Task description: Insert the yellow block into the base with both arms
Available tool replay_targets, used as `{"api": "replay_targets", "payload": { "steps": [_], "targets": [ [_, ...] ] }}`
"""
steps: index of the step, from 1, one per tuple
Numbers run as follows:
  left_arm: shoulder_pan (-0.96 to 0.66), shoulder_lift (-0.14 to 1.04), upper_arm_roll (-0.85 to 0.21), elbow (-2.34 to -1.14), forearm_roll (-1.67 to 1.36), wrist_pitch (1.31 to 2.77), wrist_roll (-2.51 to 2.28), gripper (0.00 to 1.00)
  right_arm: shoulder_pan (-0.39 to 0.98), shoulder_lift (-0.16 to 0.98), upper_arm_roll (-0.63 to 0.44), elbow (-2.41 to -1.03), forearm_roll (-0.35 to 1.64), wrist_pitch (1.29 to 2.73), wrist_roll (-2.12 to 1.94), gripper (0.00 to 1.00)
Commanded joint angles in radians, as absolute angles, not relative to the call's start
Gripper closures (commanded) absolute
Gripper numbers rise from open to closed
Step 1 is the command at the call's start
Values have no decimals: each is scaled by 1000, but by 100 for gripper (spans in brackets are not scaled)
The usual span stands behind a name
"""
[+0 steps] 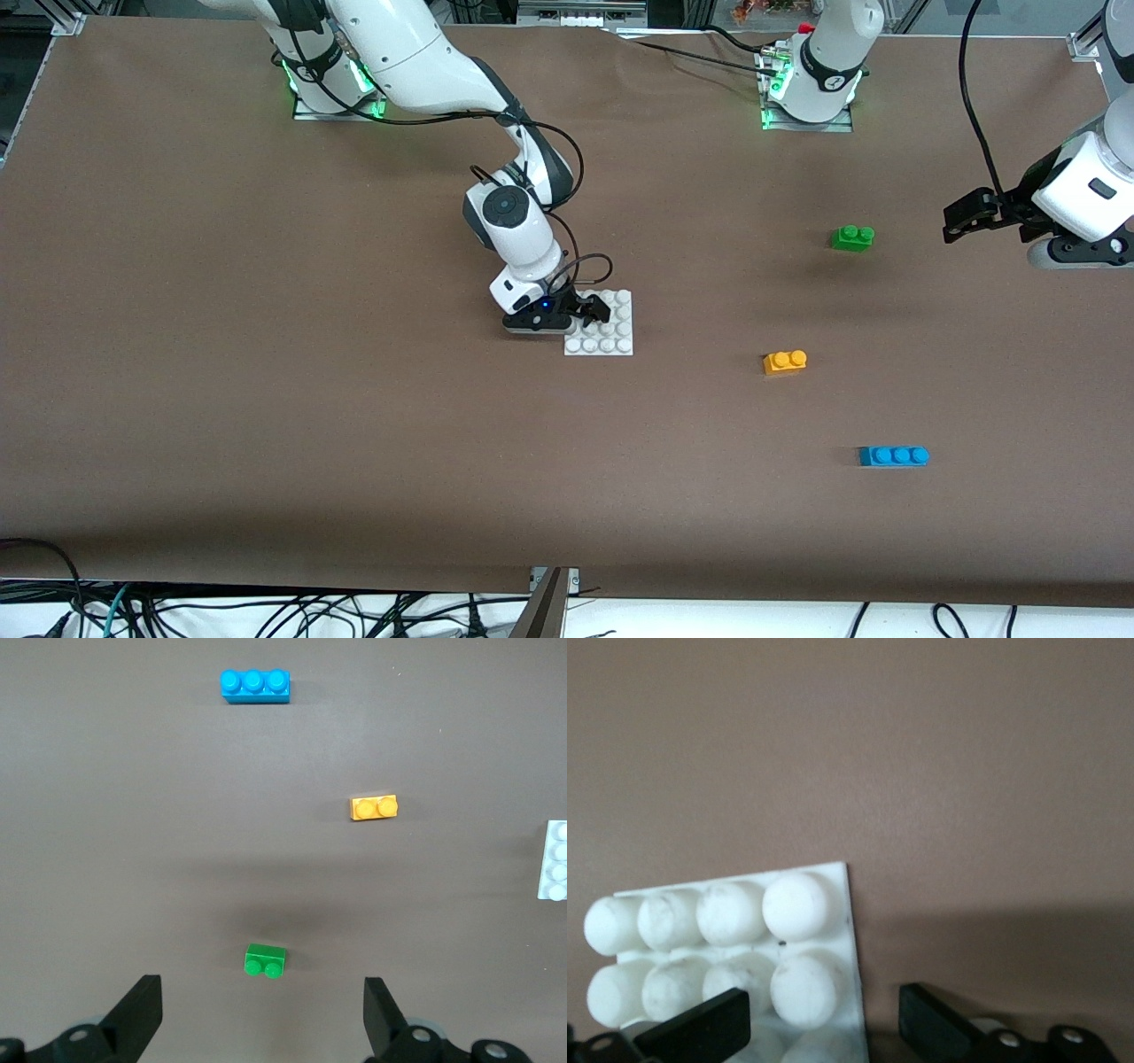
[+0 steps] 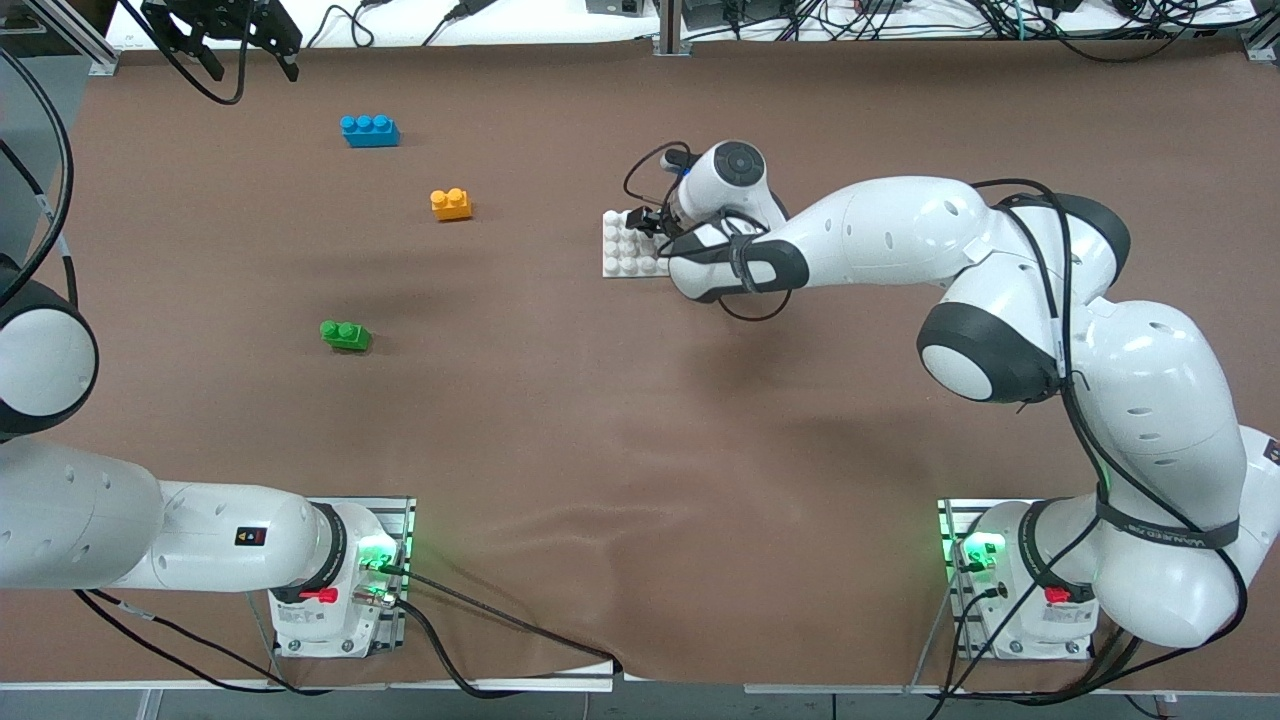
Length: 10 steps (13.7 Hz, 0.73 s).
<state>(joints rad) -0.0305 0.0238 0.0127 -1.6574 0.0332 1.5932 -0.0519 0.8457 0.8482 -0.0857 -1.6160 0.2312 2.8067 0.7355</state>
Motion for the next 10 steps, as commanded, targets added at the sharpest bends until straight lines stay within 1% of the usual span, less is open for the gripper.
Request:
{"api": "replay_targets", "payload": {
  "steps": [1, 3, 4, 7, 8, 10],
  "targets": [
    [-29, 40, 15, -1623, 20, 1571, -45, 0, 856, 818, -127, -1553, 238, 2679, 742, 13],
    [-28, 40, 15, -1623, 20, 1571, -44, 0, 851, 789, -155, -1501, 239, 2558, 736, 8],
    [-28, 40, 15, -1623, 20, 1571, -44, 0, 847, 775, -173, -1467, 242, 2472, 736, 4],
    [-28, 40, 15, -1623, 20, 1571, -44, 0, 831, 740, -256, -1340, 241, 2208, 694, 1],
    [-28, 40, 15, -1623, 20, 1571, -44, 0, 819, 723, -288, -1319, 244, 2145, 651, 1],
    [-28, 38, 15, -1623, 20, 1571, -44, 0, 801, 649, -336, -1325, 244, 2079, 568, 0]
  ]
}}
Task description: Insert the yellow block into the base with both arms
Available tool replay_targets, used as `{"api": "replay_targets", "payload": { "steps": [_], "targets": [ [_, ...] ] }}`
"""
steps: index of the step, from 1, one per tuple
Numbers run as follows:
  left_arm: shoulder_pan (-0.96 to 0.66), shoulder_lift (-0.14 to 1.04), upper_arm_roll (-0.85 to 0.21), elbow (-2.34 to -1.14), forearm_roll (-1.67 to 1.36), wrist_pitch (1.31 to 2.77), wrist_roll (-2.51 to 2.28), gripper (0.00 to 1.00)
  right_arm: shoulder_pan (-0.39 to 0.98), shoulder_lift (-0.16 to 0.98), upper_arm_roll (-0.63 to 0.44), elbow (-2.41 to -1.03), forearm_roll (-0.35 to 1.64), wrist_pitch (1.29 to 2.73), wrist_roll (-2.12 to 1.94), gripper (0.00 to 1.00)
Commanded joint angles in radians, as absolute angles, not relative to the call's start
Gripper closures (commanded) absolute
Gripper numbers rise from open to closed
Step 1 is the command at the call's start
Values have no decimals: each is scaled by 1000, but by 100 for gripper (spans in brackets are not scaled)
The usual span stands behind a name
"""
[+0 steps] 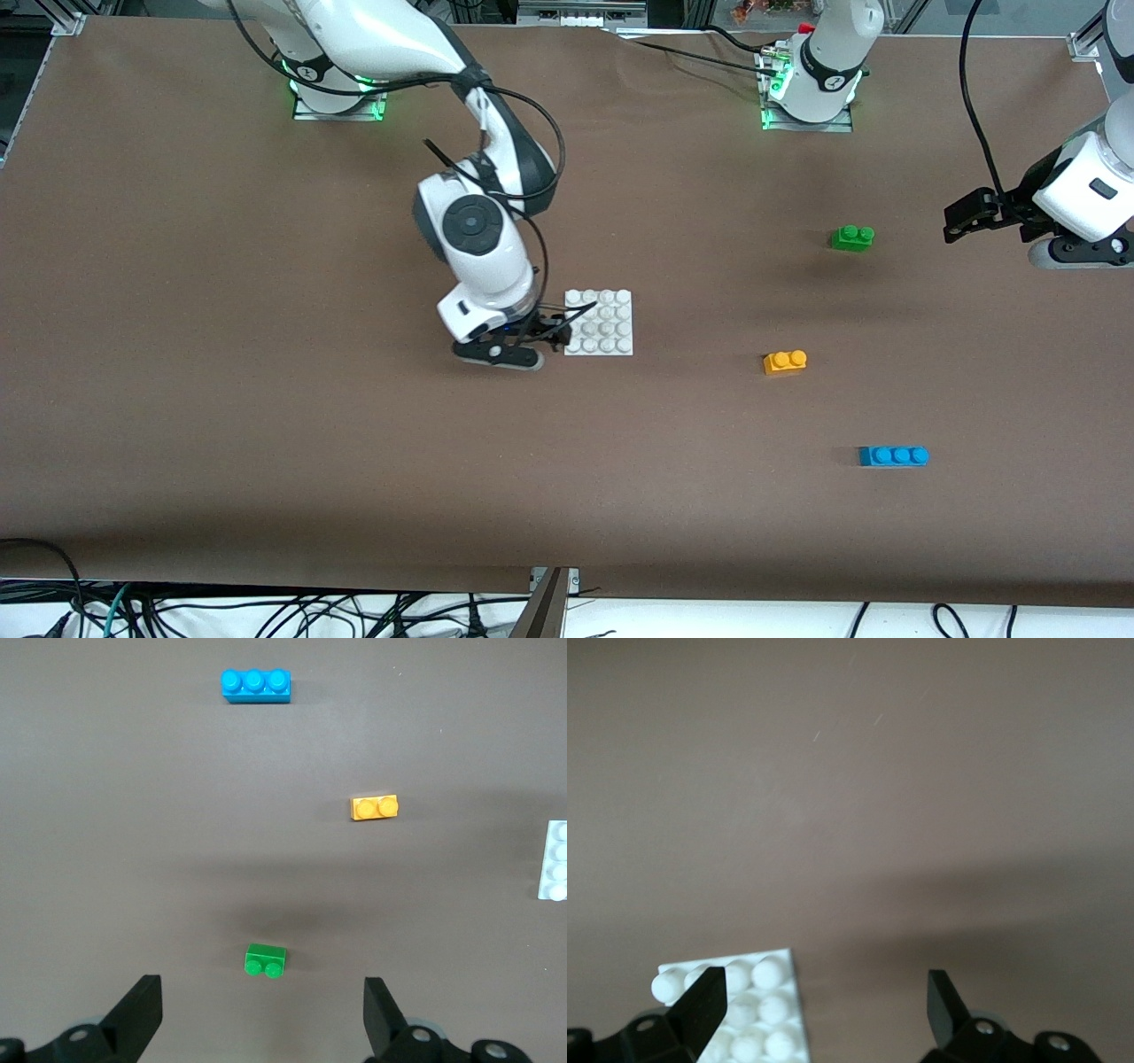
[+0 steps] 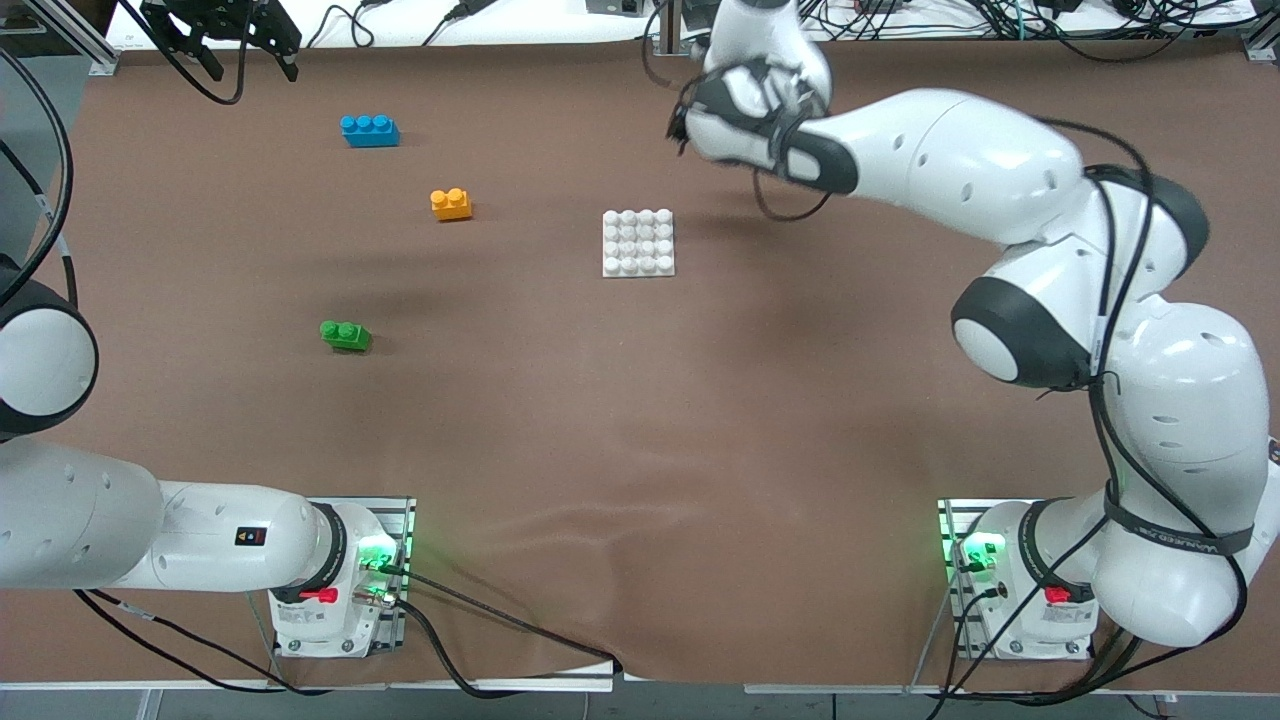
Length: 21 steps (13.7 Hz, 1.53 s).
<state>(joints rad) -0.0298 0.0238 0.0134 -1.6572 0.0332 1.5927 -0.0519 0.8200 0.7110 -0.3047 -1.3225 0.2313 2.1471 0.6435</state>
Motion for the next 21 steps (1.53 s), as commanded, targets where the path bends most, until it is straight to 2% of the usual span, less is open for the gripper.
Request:
{"api": "replay_targets", "payload": {
  "steps": [1, 3, 4, 8, 11, 13, 15, 18, 21],
  "targets": [
    [-28, 38, 15, -1623, 20, 1568, -44, 0, 798, 615, -378, -1327, 241, 2021, 527, 0],
    [-28, 40, 15, -1623, 20, 1562, -43, 0, 755, 554, -419, -1330, 238, 1907, 407, 0],
    [-26, 40, 15, -1623, 20, 1562, -43, 0, 685, 511, -398, -1336, 238, 1851, 358, 0],
    [-28, 40, 15, -1623, 20, 1562, -43, 0, 449, 320, -240, -1425, 180, 1703, 221, 0],
    [-28, 41, 14, -1623, 20, 1562, -44, 0, 232, 175, -63, -1503, 72, 1643, 132, 0],
    [-28, 41, 14, -1623, 20, 1562, -44, 0, 131, 97, 6, -1578, 60, 1640, 103, 0],
    [-23, 57, 15, -1624, 8, 1565, -41, 0, 80, 51, 53, -1615, -4, 1641, 86, 0],
    [-18, 122, 20, -1635, -14, 1588, -40, 0, 64, 49, 58, -1611, -18, 1635, 52, 0],
    [-26, 216, 12, -1654, -8, 1699, -41, 0, 66, 52, 60, -1609, -28, 1624, 54, 0]
  ]
}}
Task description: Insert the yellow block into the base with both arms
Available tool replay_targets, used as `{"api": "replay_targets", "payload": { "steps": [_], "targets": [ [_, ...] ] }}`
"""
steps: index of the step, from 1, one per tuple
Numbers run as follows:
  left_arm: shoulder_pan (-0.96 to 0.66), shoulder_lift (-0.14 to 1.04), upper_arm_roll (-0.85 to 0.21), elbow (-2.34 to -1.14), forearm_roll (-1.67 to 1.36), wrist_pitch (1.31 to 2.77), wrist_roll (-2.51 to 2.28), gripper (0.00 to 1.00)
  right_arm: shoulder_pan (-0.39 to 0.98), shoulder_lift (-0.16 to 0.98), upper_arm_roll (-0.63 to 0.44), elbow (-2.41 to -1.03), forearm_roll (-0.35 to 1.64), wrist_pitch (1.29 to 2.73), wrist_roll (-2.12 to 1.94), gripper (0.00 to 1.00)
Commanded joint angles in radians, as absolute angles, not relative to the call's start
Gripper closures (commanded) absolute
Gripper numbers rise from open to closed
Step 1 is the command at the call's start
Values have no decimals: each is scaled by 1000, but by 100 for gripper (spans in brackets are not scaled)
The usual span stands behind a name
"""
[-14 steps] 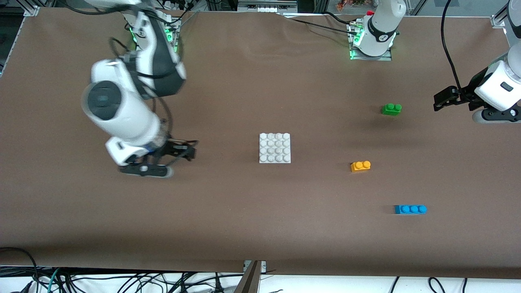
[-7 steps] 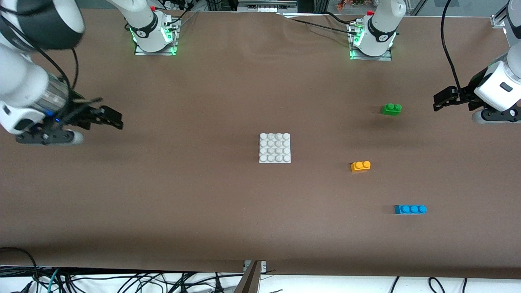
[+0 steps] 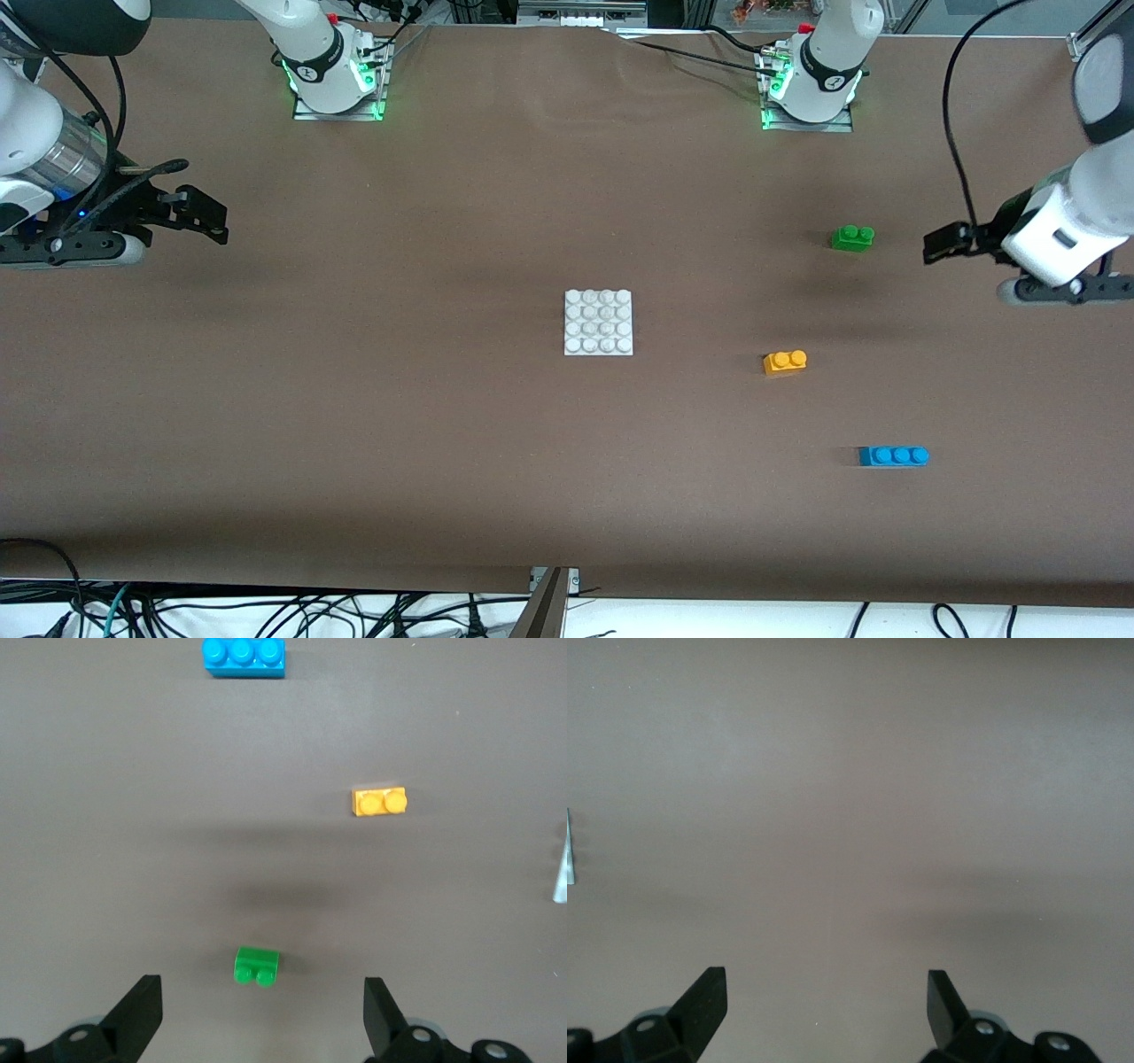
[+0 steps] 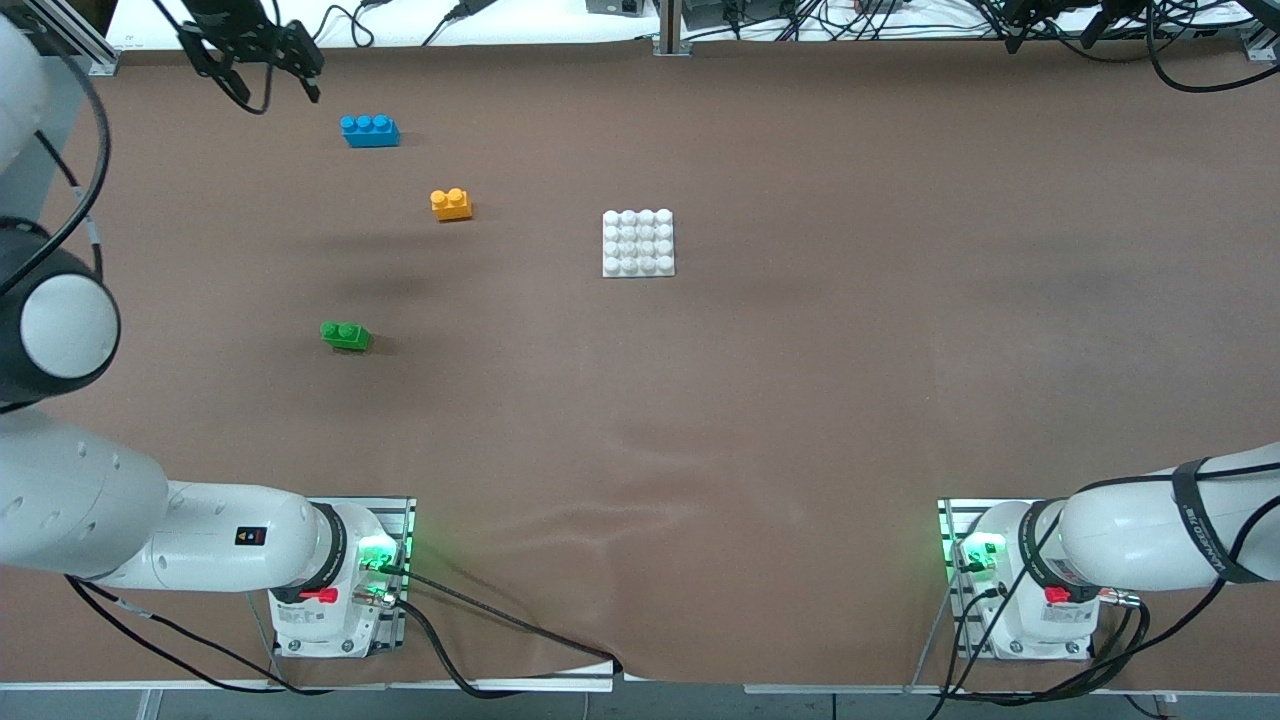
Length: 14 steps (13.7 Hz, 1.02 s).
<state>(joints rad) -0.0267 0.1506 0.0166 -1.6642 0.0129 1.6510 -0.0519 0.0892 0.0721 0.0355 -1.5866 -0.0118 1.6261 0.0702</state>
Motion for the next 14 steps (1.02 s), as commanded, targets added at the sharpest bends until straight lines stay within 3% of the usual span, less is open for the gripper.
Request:
{"api": "replay_targets", "payload": {
  "steps": [1, 11, 14],
  "targets": [
    [-29, 241, 12, -1655, -11, 1733, -49, 0, 66, 54, 60, -1609, -29, 1624, 54, 0],
    [-115, 526, -64, -1666, 2, 2196, -348, 0, 77, 61, 58, -1569, -71, 1624, 75, 0],
    [-115, 523, -64, -1797, 3, 2334, -341, 0, 75, 61, 54, -1568, -72, 1626, 75, 0]
  ]
}}
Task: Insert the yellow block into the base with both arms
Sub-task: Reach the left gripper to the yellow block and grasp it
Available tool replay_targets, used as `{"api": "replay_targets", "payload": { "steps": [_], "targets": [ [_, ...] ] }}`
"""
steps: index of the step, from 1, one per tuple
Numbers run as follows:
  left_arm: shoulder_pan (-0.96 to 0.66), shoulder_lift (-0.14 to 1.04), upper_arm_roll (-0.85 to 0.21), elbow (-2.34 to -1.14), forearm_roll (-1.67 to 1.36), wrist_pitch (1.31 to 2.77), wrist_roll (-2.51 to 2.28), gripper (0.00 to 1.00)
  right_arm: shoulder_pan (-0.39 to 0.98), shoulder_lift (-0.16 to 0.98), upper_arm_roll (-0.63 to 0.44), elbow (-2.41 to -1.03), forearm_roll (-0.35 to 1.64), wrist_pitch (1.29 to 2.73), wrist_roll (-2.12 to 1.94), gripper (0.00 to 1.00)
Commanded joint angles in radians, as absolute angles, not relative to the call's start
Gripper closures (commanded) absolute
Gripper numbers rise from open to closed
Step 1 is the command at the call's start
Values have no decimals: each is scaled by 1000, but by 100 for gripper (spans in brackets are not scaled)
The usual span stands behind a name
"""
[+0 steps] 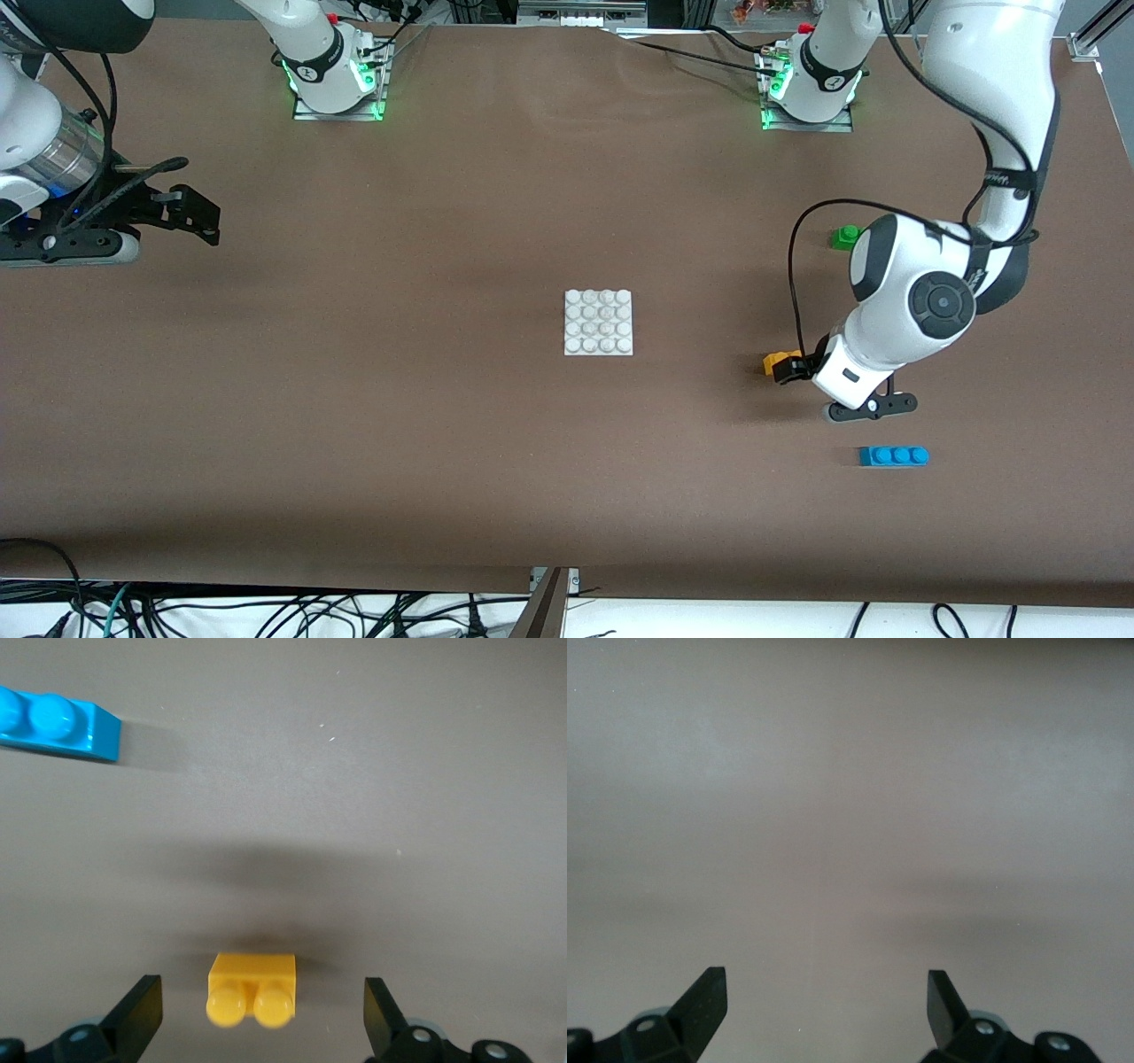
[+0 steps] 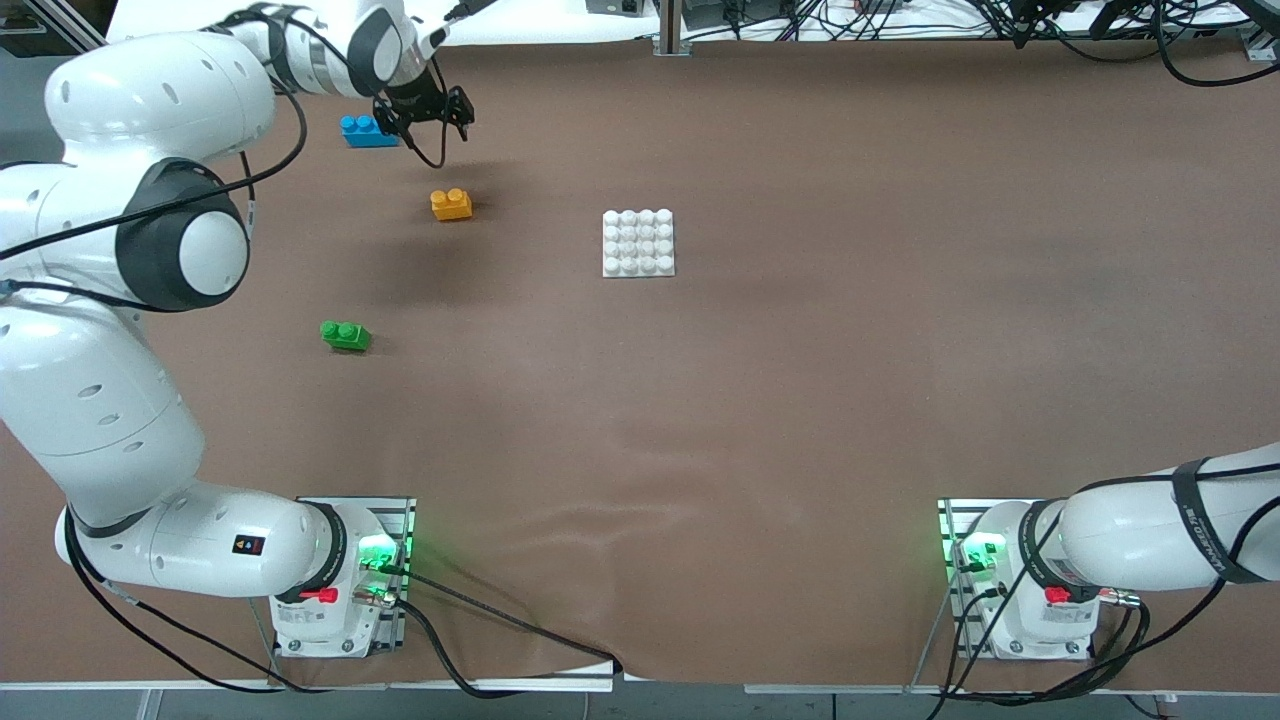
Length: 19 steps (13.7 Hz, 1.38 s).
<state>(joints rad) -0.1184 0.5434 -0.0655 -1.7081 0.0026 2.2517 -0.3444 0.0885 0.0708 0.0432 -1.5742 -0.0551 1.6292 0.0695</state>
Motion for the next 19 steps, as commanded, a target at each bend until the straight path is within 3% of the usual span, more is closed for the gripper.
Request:
{"api": "replay_targets", "payload": {
  "steps": [1, 3, 15, 16, 17, 18, 19],
  "targets": [
    [-115, 523, -64, -1843, 5, 2395, -339, 0, 77, 61, 54, -1568, -71, 1626, 77, 0],
    [-115, 525, -66, -1919, 73, 2505, -331, 0, 74, 69, 52, -1568, -69, 1626, 84, 0],
    [-130, 581, -67, -1953, 115, 2565, -324, 0, 72, 71, 51, -1568, -58, 1629, 92, 0],
    [-129, 581, -67, -1954, 115, 2565, -324, 6, 72, 71, 51, -1568, -58, 1628, 92, 0],
    [-130, 581, -67, -1954, 115, 2565, -324, 37, 72, 71, 51, -1568, -58, 1629, 92, 0],
    [-130, 581, -67, -1954, 115, 2565, -325, 61, 72, 71, 51, -1568, -58, 1629, 92, 0],
    [-130, 581, -66, -1954, 115, 2562, -324, 74, 72, 71, 51, -1568, -58, 1629, 92, 0]
  ]
}}
